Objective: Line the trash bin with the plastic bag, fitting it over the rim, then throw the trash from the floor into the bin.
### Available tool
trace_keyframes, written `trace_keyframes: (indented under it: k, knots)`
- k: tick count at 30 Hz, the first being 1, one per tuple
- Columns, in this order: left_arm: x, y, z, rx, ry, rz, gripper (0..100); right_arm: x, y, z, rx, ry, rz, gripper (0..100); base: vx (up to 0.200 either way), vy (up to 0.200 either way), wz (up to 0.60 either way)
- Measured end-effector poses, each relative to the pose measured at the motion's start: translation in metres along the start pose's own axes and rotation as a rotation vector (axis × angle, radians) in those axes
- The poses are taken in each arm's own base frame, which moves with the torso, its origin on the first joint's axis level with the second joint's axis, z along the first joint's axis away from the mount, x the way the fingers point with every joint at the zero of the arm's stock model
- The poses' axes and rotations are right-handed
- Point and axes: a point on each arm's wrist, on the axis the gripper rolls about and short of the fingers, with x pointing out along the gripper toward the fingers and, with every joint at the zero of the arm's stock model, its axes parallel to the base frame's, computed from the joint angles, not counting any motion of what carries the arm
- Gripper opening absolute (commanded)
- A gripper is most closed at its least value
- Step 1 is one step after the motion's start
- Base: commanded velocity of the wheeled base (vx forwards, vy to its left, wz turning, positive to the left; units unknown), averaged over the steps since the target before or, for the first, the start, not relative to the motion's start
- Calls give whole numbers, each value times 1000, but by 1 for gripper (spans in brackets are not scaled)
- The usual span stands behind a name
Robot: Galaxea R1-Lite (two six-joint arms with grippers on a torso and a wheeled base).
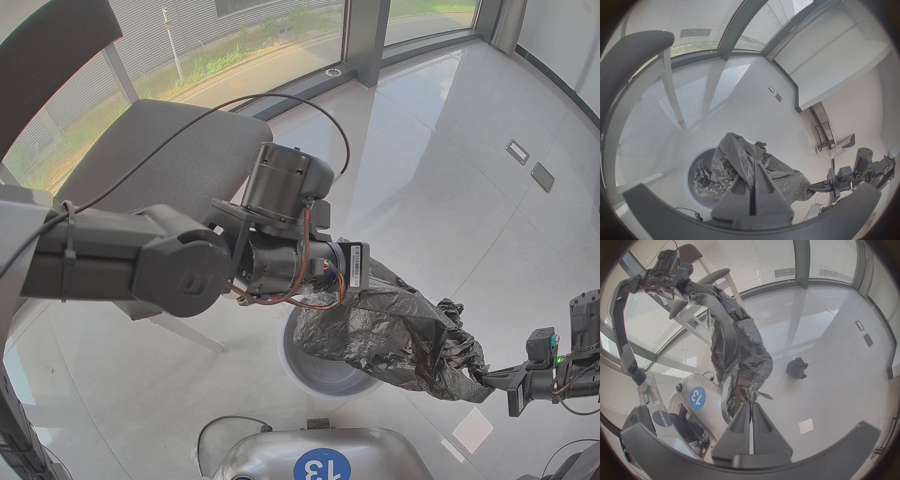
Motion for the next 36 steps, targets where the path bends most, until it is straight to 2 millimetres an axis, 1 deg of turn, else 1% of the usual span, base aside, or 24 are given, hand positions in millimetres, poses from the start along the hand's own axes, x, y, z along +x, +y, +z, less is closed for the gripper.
trace_keyframes:
  k: [4, 8, 11, 14, 18, 22, 28, 31, 34, 36]
  knots:
    - [5, 11, 2, -14, -16, 18, 0, -1, 0, 2, -6, -12, 1, 0, 0, 0, 0]
    - [6, 32, 9, -37, -52, 53, 0, 2, 0, 7, -18, -16, 7, 0, 0, 0, 0]
    - [5, 43, 14, -50, -80, 67, 0, 5, -1, 15, -24, -26, 8, 0, 0, 0, 0]
    - [4, 50, 19, -57, -109, 64, 0, 9, -2, 24, -26, -36, 8, 0, 0, 0, 0]
    - [4, 53, 19, -60, -120, 56, 0, 15, -4, 34, -30, -45, 7, 0, 0, 0, 0]
    - [4, 48, 21, -76, -144, 16, 0, 18, -5, 36, -29, -38, 9, 0, 0, 0, 0]
    - [9, 30, 30, -134, -187, -48, 0, 19, -6, 35, -25, -30, 7, 0, 0, 0, 0]
    - [13, 16, 36, -152, -206, -87, 0, 19, -6, 34, -23, -29, 6, 0, 0, 0, 0]
    - [22, 6, 33, -158, -197, -110, 0, 19, -6, 34, -20, -28, 4, 0, 0, 0, 0]
    - [28, 3, 29, -161, -185, -113, 0, 19, -7, 33, -20, -28, 3, 0, 0, 0, 0]
